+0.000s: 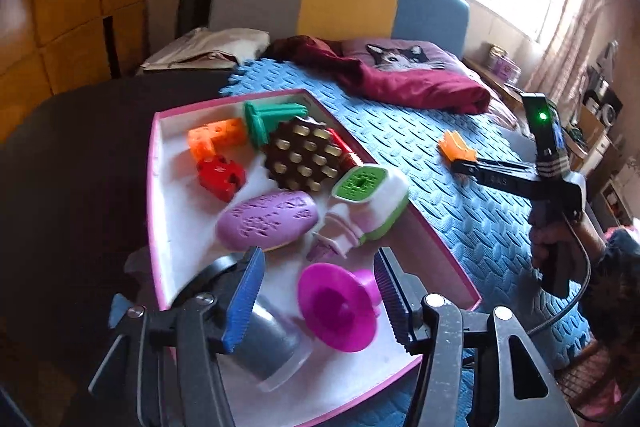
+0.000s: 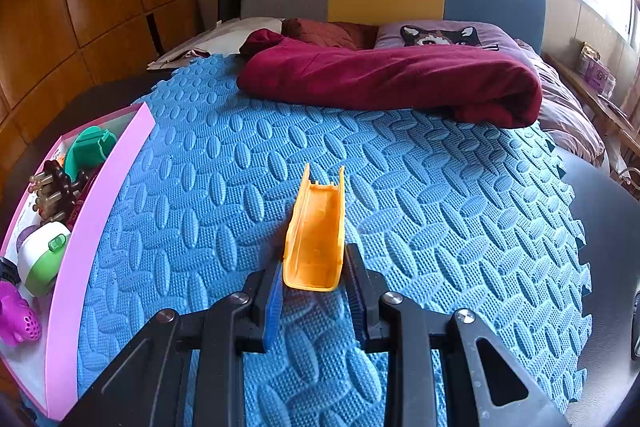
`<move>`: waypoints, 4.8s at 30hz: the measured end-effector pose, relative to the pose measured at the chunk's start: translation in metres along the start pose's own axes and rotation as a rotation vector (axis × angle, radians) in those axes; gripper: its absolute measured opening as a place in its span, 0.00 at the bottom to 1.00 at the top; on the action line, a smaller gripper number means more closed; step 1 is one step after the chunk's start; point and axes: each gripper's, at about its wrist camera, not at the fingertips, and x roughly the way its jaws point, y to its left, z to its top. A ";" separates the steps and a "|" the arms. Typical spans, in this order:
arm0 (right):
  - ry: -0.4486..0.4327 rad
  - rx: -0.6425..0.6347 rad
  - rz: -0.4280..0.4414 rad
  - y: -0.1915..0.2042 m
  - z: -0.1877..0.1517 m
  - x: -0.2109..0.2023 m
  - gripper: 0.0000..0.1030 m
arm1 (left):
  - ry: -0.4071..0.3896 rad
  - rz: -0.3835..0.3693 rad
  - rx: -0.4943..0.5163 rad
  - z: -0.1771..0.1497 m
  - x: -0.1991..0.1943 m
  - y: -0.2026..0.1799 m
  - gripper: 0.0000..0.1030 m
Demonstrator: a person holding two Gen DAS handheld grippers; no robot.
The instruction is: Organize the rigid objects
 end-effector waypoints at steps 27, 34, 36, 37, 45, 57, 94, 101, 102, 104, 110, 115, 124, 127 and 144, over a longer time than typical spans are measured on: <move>0.003 -0.024 -0.035 0.006 0.000 0.000 0.26 | -0.043 0.159 -0.098 -0.002 -0.032 0.036 0.62; 0.027 0.036 -0.059 0.009 -0.004 -0.007 0.26 | -0.050 0.170 -0.117 -0.005 -0.036 0.046 0.62; 0.038 0.037 -0.071 0.013 -0.007 -0.010 0.26 | -0.047 0.171 -0.126 -0.007 -0.036 0.049 0.62; 0.044 0.036 -0.075 0.015 -0.009 -0.011 0.26 | -0.045 0.169 -0.131 -0.008 -0.035 0.051 0.62; 0.064 0.098 0.054 0.035 -0.015 -0.037 0.25 | -0.054 0.177 -0.175 -0.010 -0.037 0.064 0.62; -0.037 -0.053 0.305 0.137 -0.025 -0.101 0.25 | -0.056 0.190 -0.199 -0.012 -0.038 0.074 0.62; 0.049 -0.177 0.228 0.178 -0.065 -0.072 0.39 | -0.065 0.254 -0.215 -0.011 -0.041 0.080 0.77; -0.052 -0.148 0.203 0.176 -0.057 -0.093 0.41 | -0.084 0.284 -0.222 -0.011 -0.045 0.080 0.86; -0.061 -0.136 0.191 0.175 -0.055 -0.094 0.41 | -0.089 0.288 -0.221 -0.011 -0.046 0.079 0.89; -0.076 -0.106 0.171 0.174 -0.049 -0.096 0.41 | -0.101 0.295 -0.220 -0.012 -0.049 0.076 0.94; -0.083 -0.018 0.120 0.169 -0.042 -0.091 0.41 | -0.134 0.291 -0.216 -0.014 -0.060 0.067 1.00; -0.086 -0.031 0.119 0.177 -0.048 -0.093 0.41 | -0.168 0.344 -0.181 -0.014 -0.069 0.051 1.00; -0.121 -0.065 0.103 0.187 -0.053 -0.104 0.41 | -0.196 0.396 -0.200 -0.017 -0.075 0.042 1.00; -0.125 -0.060 0.105 0.186 -0.051 -0.105 0.41 | -0.206 0.388 -0.214 -0.018 -0.078 0.044 1.00; -0.126 -0.075 0.109 0.191 -0.054 -0.105 0.41 | -0.200 0.423 -0.223 -0.021 -0.076 0.046 0.99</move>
